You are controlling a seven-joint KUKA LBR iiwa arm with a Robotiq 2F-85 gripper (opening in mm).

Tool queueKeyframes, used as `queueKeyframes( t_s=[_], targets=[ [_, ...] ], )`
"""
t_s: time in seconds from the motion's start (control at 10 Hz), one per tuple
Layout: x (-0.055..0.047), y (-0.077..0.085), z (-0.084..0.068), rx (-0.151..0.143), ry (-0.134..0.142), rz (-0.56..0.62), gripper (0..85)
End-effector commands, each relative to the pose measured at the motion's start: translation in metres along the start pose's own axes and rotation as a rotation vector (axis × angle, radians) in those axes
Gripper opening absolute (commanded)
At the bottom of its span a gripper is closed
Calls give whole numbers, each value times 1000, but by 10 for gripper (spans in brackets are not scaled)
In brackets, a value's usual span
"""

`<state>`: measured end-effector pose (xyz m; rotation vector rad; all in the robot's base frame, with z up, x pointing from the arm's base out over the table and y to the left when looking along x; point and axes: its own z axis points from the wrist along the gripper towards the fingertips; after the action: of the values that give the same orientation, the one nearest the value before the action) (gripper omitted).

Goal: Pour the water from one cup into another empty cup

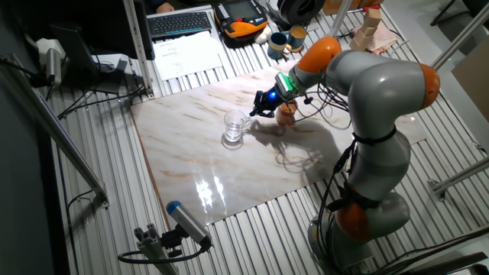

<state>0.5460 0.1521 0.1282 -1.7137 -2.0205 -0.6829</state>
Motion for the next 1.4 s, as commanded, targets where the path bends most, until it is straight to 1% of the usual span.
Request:
queueKeyframes(
  t_s=[0.0,0.1,0.2,0.3,0.4,0.5,0.6,0.7,0.8,0.9,1.0,1.2,1.3],
  targets=[
    [0,0,-1,-12,5,4,0],
    [1,0,-1,-35,-9,15,0],
    [2,-1,-1,-70,-28,32,0],
    [2,-1,-2,-78,-43,40,0],
    [3,0,-2,-77,-57,43,0],
    [3,0,-2,-47,-62,33,0],
    [4,0,-1,-21,-77,32,0],
    [4,0,-1,-14,-75,35,0],
    [5,0,-2,-14,-49,37,0],
    [5,0,-2,-26,-28,44,0],
    [6,1,-2,-50,-16,59,0],
    [9,3,-3,-104,-5,86,0],
    [9,3,-3,-94,6,79,0]
  ],
)
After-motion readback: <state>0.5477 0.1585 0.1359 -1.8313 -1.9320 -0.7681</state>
